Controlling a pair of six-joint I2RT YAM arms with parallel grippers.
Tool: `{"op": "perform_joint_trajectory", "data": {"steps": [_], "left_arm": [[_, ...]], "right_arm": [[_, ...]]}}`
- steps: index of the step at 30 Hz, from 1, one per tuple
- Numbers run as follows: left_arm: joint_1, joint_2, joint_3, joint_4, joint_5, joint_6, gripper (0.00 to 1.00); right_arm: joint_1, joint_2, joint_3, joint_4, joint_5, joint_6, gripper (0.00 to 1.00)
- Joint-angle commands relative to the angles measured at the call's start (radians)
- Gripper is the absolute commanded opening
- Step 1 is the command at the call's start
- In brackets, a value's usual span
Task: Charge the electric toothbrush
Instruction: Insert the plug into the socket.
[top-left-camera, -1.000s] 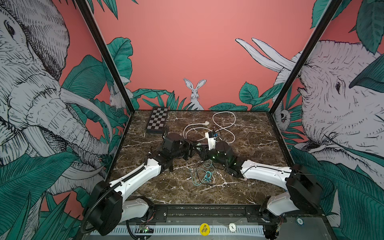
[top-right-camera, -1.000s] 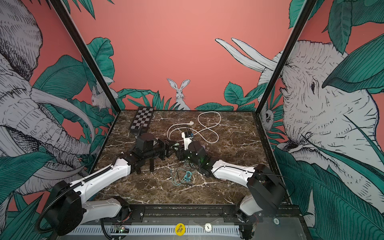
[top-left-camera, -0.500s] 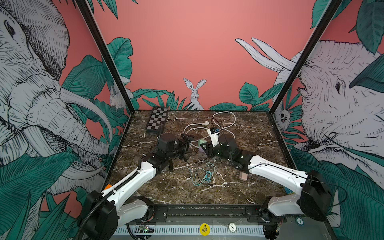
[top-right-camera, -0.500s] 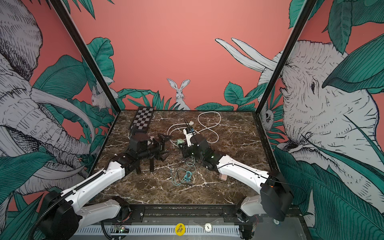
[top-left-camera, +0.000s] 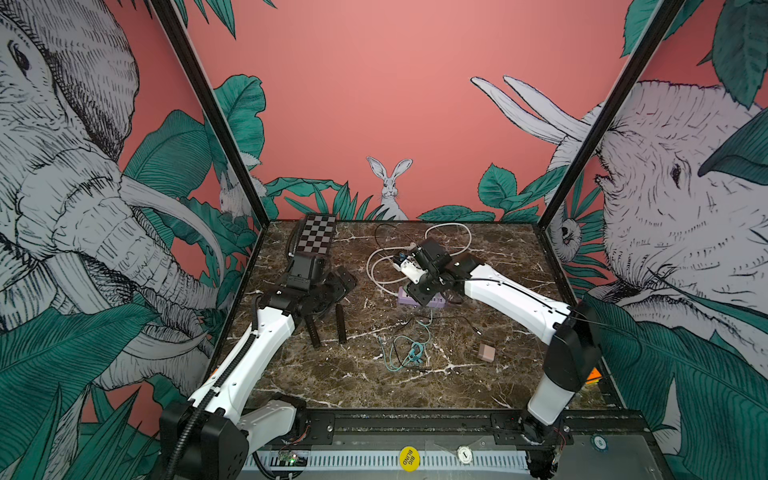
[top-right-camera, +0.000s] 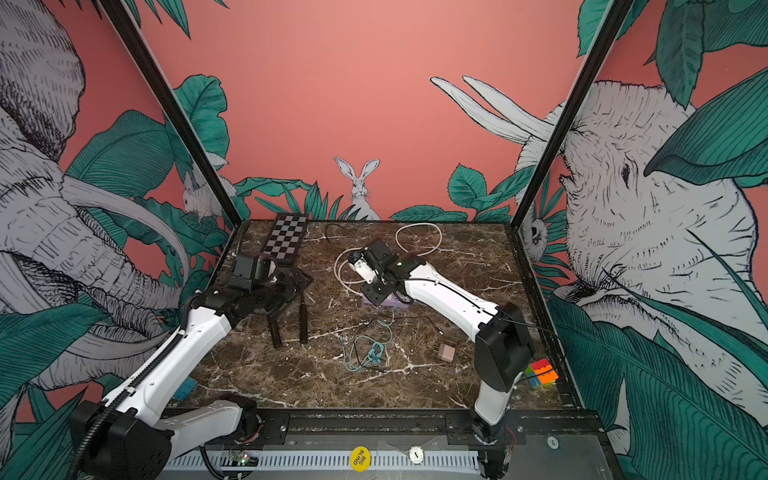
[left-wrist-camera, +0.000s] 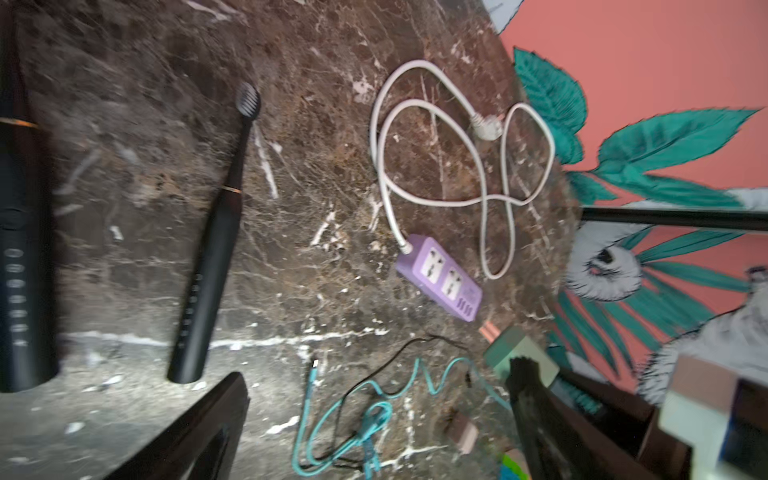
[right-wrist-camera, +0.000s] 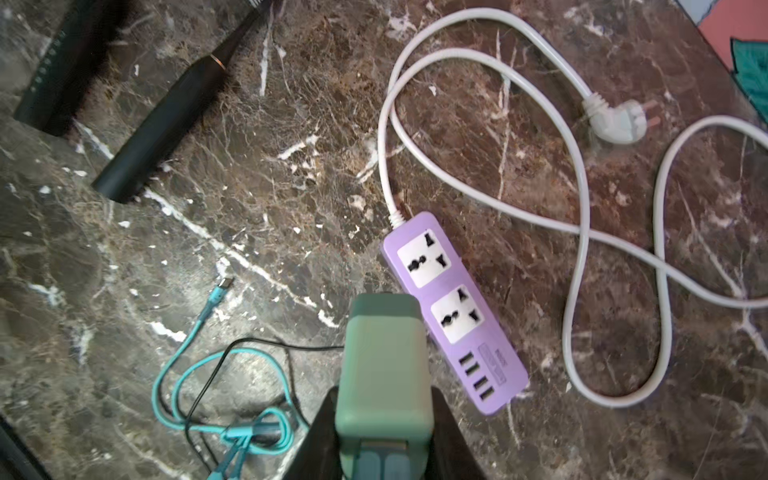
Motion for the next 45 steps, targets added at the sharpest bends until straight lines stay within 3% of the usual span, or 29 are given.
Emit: {"op": "perform_joint_trajectory", "data": {"steps": [1, 8, 16, 26, 36, 45], "left_arm": [[0.006, -0.032, 0.031, -0.147, -0.136, 0.195, 0.99], [0.013, -0.121, 0.006, -0.171, -0.267, 0.257, 0.99], [0.021, -0.137, -0.024, -0.167, -0.297, 0.286, 0.99], [0.047, -0.110, -0.027, -0.159, -0.280, 0.311, 0.99], [0.116, -0.076, -0.050, -0.129, -0.176, 0.307, 0.99], [0.124, -0.075, -0.054, -0.129, -0.171, 0.311, 0.99]], "right_arm": [[-0.009, 0.085, 0.141, -0.132, 0.068, -0.208, 0.00], [-0.015, 0.361, 0.486, -0.398, 0.199, -0.393, 0.00], [-0.021, 0.446, 0.673, -0.506, 0.225, -0.572, 0.00], [-0.032, 0.508, 0.687, -0.592, 0.159, -0.673, 0.00], [-0.027, 0.563, 0.728, -0.541, 0.122, -0.705, 0.00], [-0.024, 0.612, 0.783, -0.536, 0.121, -0.735, 0.00]]}}
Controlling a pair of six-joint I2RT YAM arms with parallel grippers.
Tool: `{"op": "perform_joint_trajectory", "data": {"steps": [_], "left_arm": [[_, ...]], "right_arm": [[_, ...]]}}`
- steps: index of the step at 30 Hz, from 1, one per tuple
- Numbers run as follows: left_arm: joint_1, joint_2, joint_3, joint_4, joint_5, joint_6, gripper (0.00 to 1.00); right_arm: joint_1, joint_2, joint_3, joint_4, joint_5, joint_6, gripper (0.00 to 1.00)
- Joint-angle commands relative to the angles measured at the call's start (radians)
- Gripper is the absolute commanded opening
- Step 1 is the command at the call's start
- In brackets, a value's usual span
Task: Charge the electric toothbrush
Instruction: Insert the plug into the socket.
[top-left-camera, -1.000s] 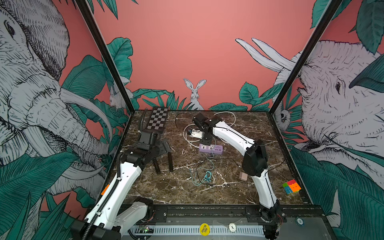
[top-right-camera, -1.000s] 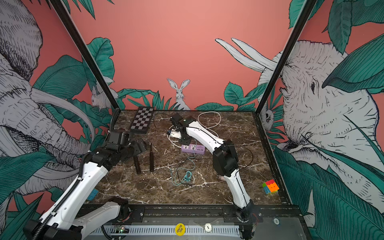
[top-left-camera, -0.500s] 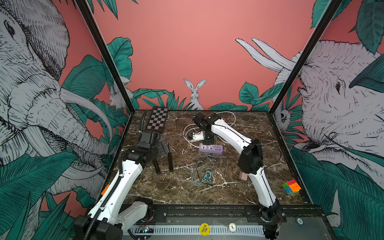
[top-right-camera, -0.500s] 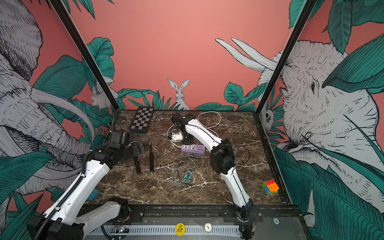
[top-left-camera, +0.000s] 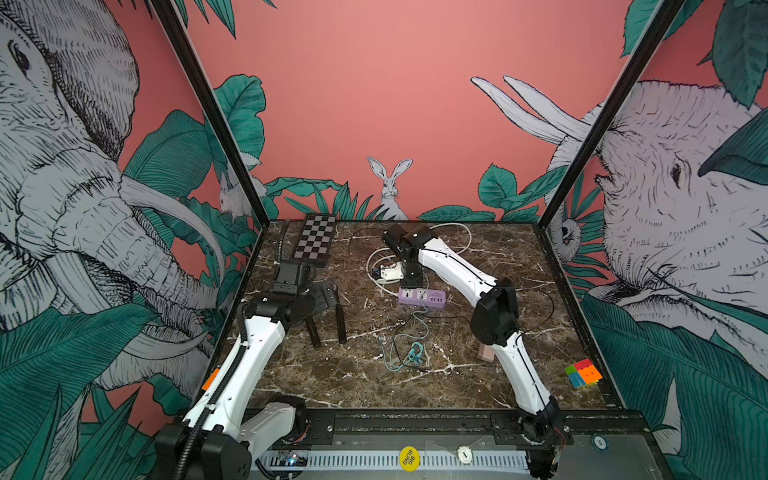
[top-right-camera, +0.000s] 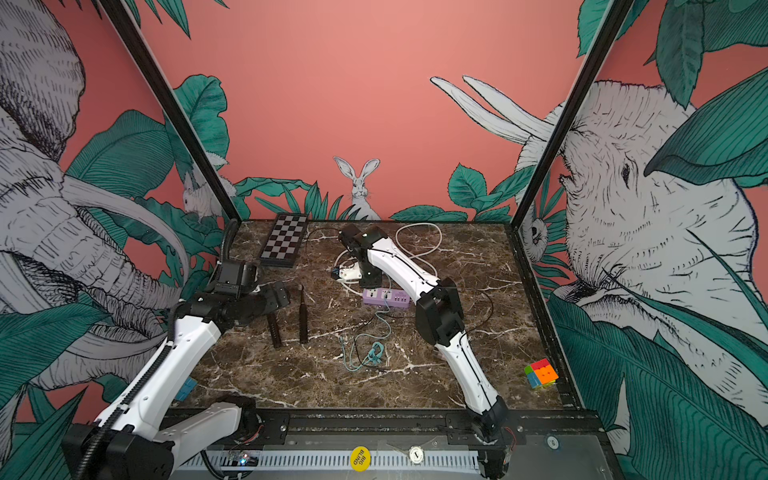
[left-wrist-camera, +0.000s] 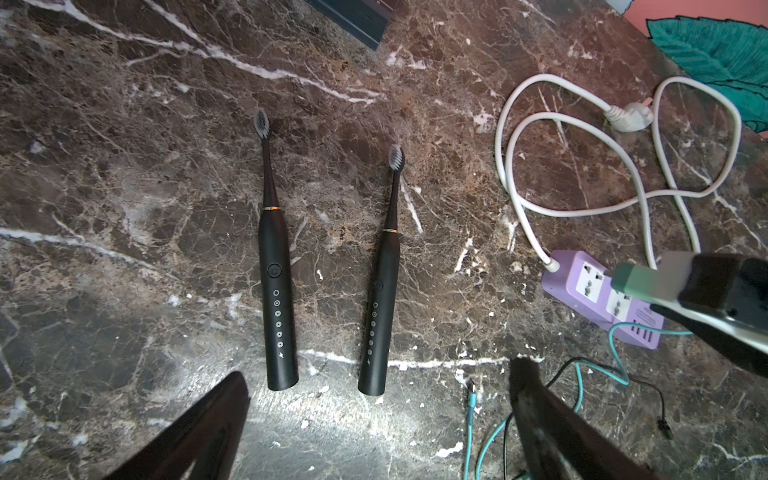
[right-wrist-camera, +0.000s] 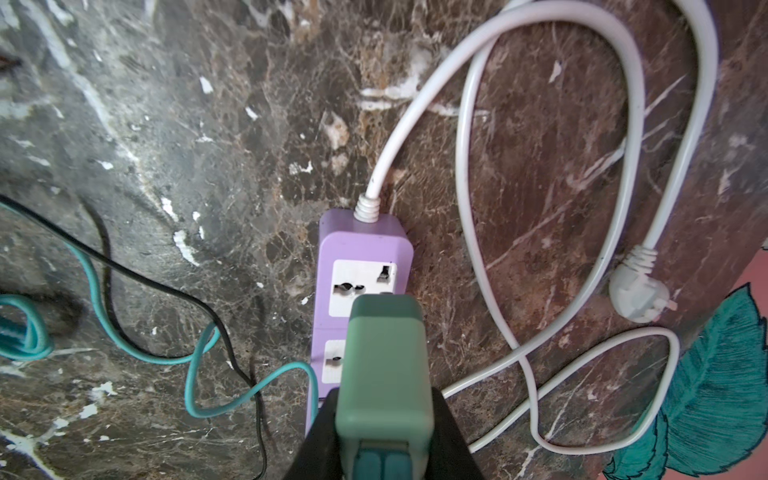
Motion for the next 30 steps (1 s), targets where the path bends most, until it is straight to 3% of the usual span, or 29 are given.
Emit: {"op": "perform_joint_trajectory", "data": {"steps": [1, 18, 30], "left_arm": [[0.010, -0.003, -0.013, -0.001, 0.011, 0.006, 0.99], [0.024, 0.026, -0.013, 0.003, 0.058, 0.009, 0.99], [0.029, 0.037, -0.013, 0.008, 0.077, 0.006, 0.99]], "right_arm": [[0.002, 0.040, 0.021, -0.013, -0.004, -0.023, 0.00], [-0.006, 0.074, 0.046, -0.030, 0.001, 0.020, 0.00], [-0.012, 0.020, 0.044, -0.020, 0.042, 0.037, 0.00]]}}
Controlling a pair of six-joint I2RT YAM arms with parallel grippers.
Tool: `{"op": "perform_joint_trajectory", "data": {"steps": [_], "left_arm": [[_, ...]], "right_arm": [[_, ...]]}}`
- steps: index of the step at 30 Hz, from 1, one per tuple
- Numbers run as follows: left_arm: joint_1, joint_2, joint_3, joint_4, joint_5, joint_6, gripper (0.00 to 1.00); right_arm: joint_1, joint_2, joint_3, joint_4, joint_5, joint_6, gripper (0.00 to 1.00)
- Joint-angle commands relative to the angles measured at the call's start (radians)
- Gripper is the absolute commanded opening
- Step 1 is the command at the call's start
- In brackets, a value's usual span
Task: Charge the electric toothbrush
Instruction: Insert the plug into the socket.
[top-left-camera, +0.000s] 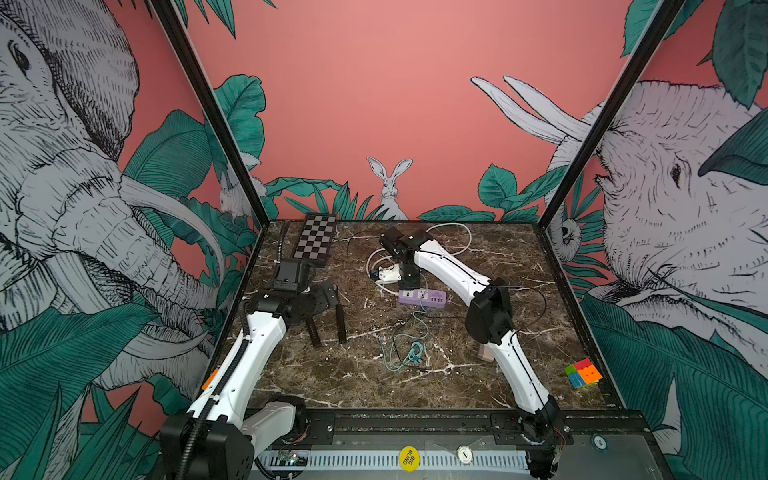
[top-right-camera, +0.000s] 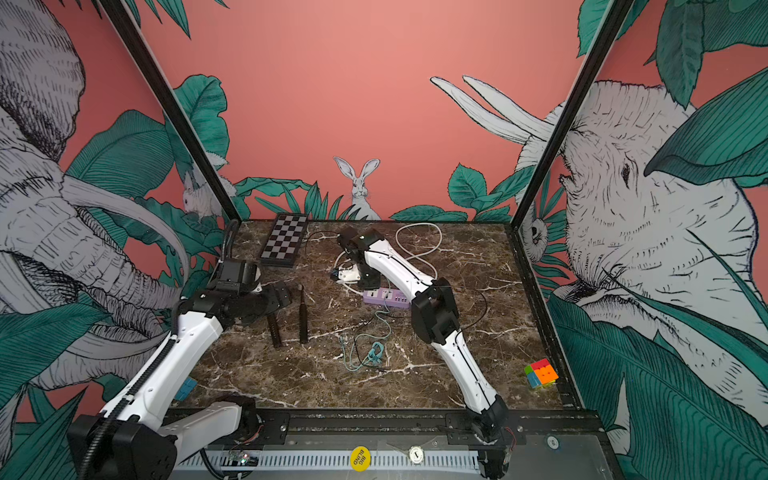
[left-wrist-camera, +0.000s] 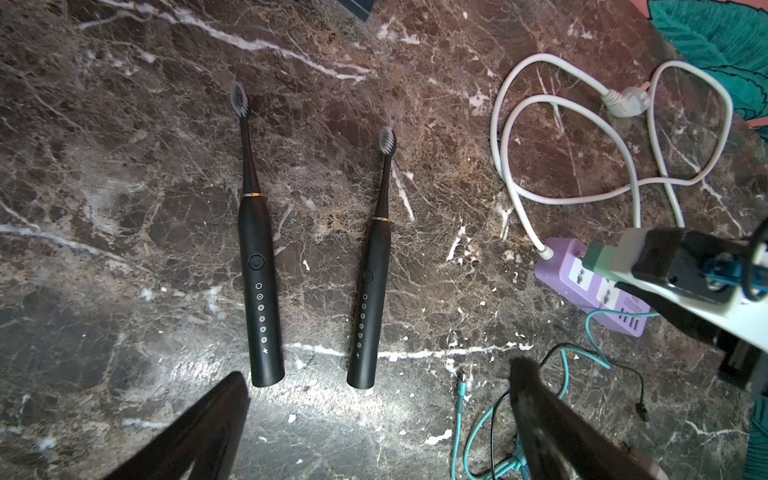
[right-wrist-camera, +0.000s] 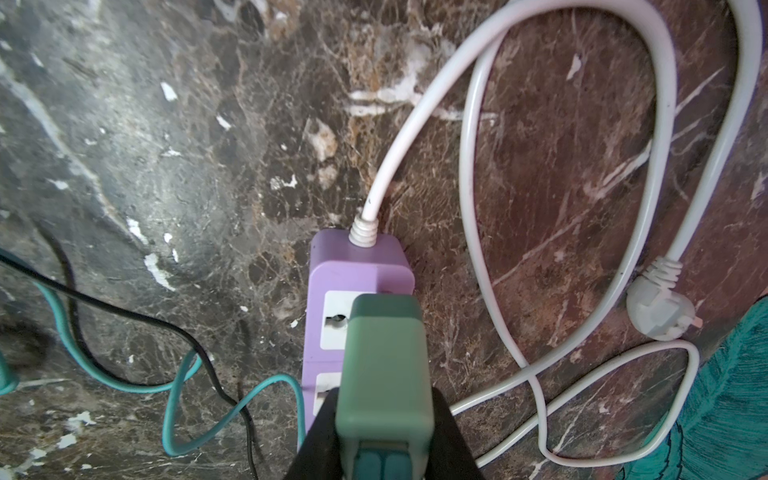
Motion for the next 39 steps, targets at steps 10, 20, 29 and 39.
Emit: {"op": "perform_joint_trajectory", "data": {"steps": [10, 20, 29, 39], "left_arm": [[0.007, 0.001, -0.012, 0.002, 0.017, 0.003, 0.99], [0.012, 0.010, -0.011, 0.004, 0.033, 0.002, 0.99], [0.018, 0.006, -0.019, 0.006, 0.047, 0.000, 0.99], [0.028, 0.007, -0.015, 0.000, 0.061, 0.002, 0.99]], "right_arm": [[-0.017, -0.045, 0.009, -0.024, -0.011, 0.029, 0.00], [-0.017, -0.063, -0.011, -0.044, -0.014, 0.048, 0.00], [-0.022, -0.020, -0.020, -0.061, -0.032, 0.059, 0.00], [-0.014, -0.041, -0.023, -0.070, 0.008, 0.074, 0.00]]}}
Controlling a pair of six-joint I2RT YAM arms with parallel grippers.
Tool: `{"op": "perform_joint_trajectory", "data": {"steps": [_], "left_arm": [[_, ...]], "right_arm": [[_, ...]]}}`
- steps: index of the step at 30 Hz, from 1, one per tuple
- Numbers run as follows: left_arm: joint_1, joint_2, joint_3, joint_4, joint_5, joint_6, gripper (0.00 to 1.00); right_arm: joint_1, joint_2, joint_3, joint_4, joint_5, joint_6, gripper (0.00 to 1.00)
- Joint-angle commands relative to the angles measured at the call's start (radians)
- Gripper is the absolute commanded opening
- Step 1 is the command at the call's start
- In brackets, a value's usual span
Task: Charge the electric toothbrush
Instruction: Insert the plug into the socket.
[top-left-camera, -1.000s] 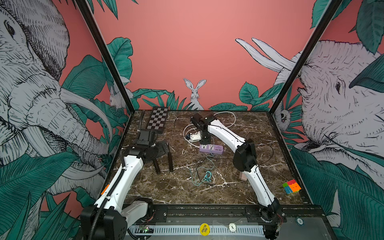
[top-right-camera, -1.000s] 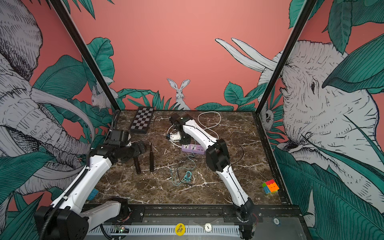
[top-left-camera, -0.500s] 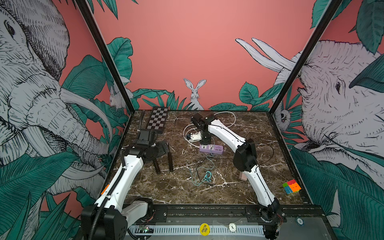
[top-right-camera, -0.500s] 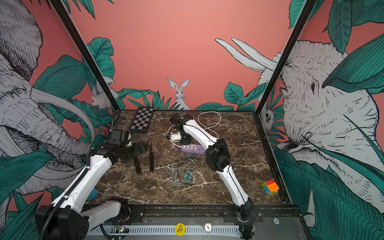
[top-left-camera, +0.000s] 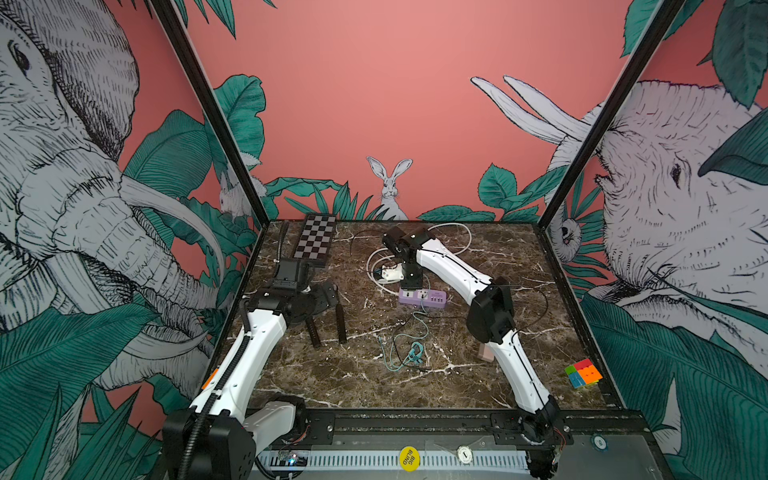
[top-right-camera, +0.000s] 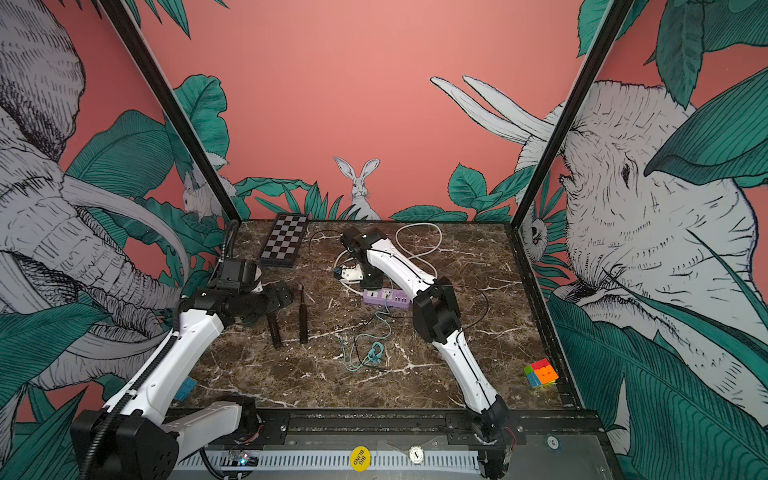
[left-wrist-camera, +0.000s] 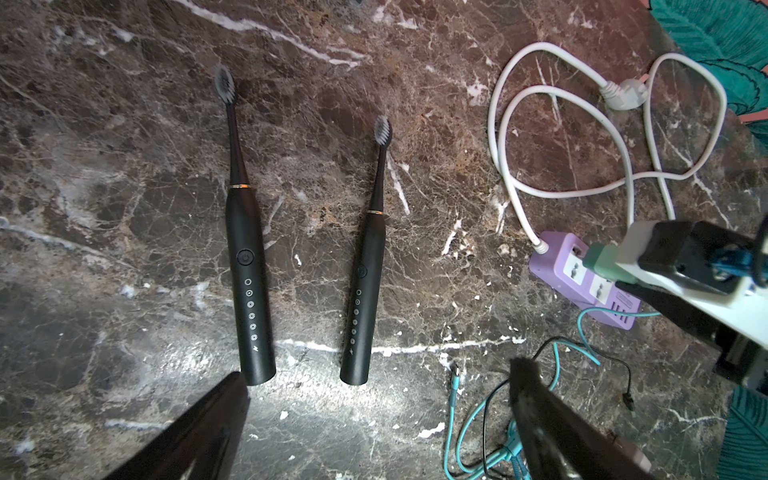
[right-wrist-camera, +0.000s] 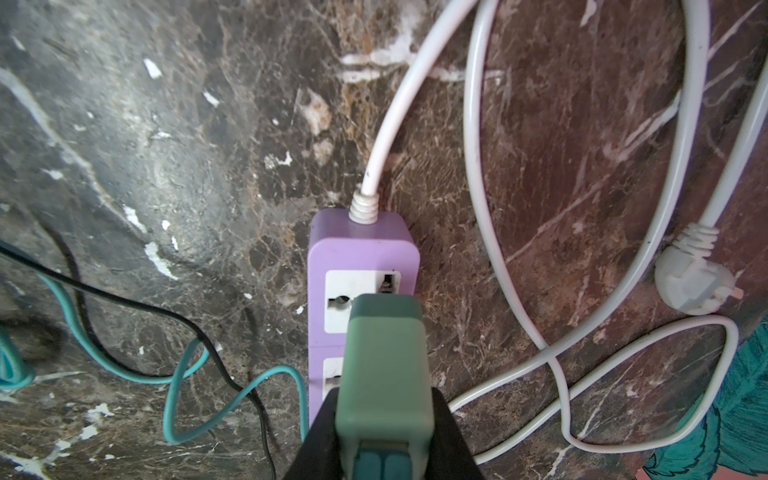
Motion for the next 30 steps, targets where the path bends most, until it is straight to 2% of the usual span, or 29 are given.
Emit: {"op": "perform_joint_trajectory", "data": {"steps": [1, 13, 22, 30], "left_arm": [[0.011, -0.009, -0.016, 0.000, 0.009, 0.002, 0.99], [0.019, -0.009, -0.023, -0.004, 0.037, 0.003, 0.99], [0.023, 0.007, -0.019, -0.004, 0.060, 0.003, 0.99], [0.025, 0.025, -0.022, -0.006, 0.078, 0.005, 0.99]], "right_arm": [[0.003, -0.035, -0.009, -0.045, 0.006, 0.021, 0.00], [-0.006, 0.046, 0.006, -0.065, -0.073, 0.039, 0.00], [-0.005, 0.091, -0.022, -0.055, -0.052, 0.039, 0.00], [-0.013, 0.149, -0.026, -0.060, -0.128, 0.042, 0.00]]}}
